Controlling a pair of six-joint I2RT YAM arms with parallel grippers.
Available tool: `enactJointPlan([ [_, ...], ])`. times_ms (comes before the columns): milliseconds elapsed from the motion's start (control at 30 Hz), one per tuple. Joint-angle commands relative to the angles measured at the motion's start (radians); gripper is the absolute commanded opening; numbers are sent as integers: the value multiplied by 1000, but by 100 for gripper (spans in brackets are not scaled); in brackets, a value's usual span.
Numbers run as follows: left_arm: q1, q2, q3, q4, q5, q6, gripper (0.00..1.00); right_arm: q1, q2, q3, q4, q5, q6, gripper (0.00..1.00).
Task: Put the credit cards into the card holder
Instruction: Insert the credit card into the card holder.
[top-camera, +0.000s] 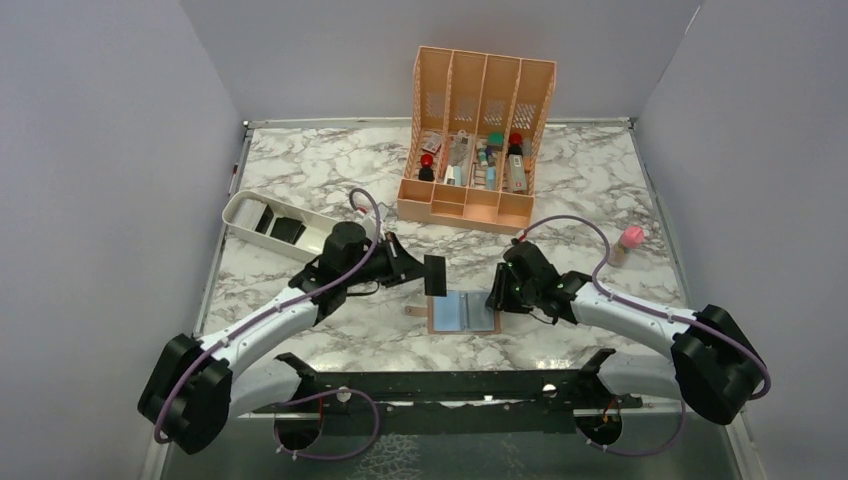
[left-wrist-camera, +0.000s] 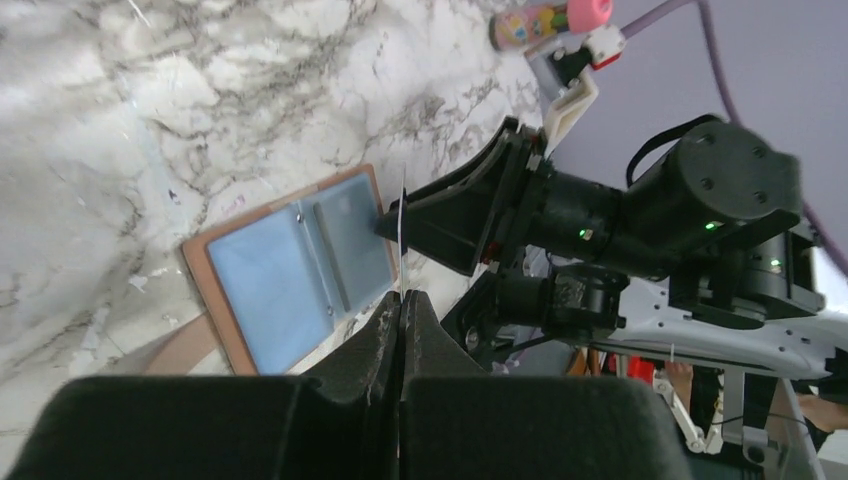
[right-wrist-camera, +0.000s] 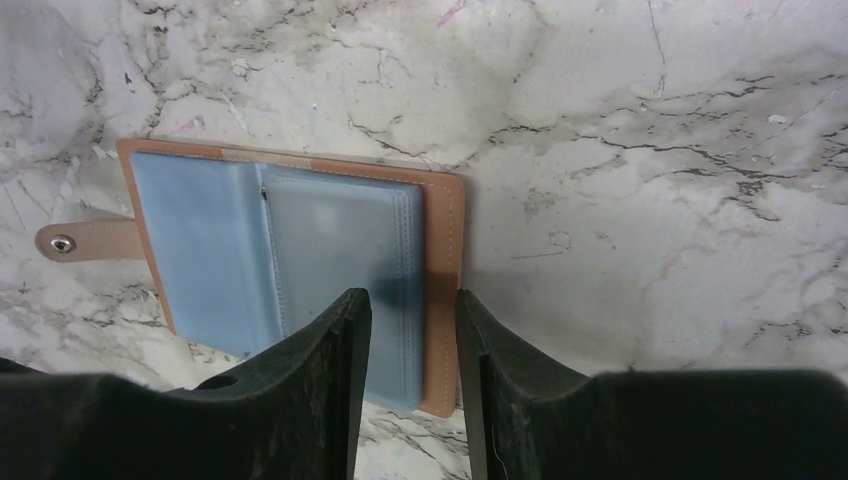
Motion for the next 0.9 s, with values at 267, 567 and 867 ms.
enactJointPlan([
  [267, -211, 256, -93, 290, -159, -141, 0, -20, -9, -70, 51, -33, 3, 35],
  [567, -242, 362, -105, 367, -179, -169, 0, -20, -38, -96, 42, 7, -3, 25],
  [867, -276, 408, -122, 378, -232, -226, 0, -20, -46, -112, 54, -10, 6, 25],
])
